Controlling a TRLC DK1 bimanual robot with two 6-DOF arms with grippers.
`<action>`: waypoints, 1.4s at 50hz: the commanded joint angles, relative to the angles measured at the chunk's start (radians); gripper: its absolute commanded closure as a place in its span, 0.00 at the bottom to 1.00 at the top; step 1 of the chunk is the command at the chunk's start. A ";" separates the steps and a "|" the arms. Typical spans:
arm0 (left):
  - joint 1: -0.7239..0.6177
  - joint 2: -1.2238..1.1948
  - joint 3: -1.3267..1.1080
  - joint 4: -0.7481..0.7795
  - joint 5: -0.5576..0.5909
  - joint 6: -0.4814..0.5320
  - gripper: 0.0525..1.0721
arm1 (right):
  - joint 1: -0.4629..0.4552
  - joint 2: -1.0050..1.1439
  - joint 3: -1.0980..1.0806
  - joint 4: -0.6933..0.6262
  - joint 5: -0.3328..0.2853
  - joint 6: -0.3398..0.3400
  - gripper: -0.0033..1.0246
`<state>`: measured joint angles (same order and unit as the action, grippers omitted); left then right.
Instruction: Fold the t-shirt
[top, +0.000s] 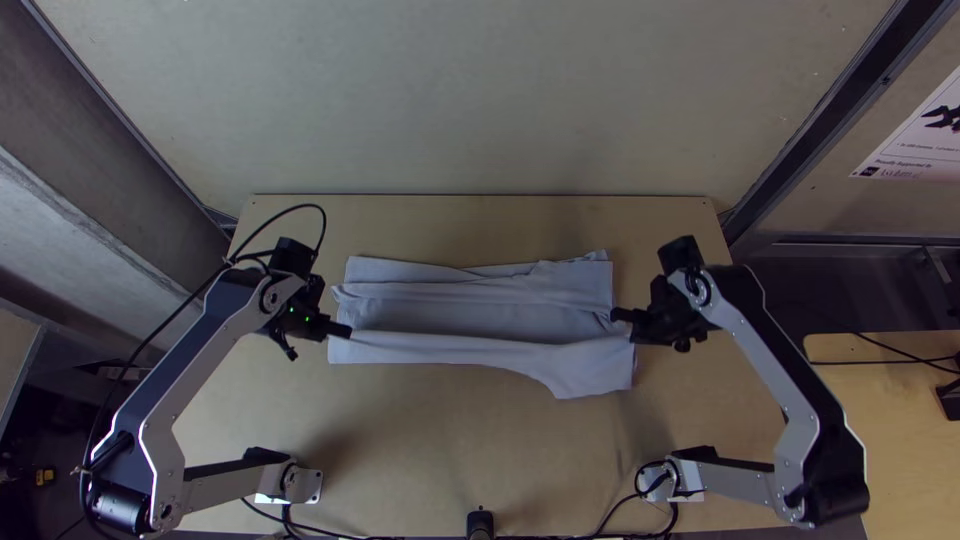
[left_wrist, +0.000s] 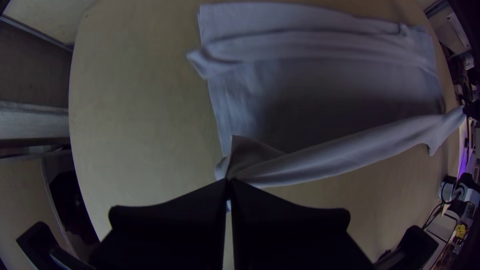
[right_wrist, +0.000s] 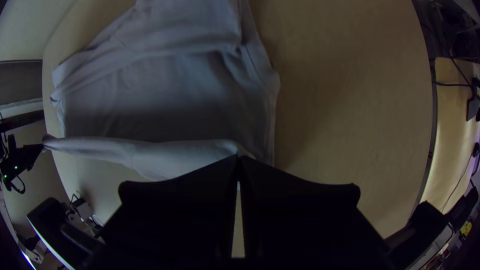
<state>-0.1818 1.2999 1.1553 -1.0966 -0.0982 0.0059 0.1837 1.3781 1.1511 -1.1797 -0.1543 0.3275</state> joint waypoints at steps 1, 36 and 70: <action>0.008 0.061 0.076 0.004 -0.005 0.028 0.97 | -0.018 0.078 0.088 -0.008 0.013 -0.010 0.97; 0.122 0.521 0.446 0.158 0.025 0.160 0.97 | -0.064 0.644 0.613 0.015 0.061 -0.010 0.97; 0.286 0.601 0.454 0.141 0.419 0.032 0.04 | -0.176 0.529 0.745 0.140 0.121 0.036 0.03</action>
<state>0.0692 1.9381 1.6413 -0.9432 0.2546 0.0559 0.0170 1.9961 1.8946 -1.0336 -0.0154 0.3443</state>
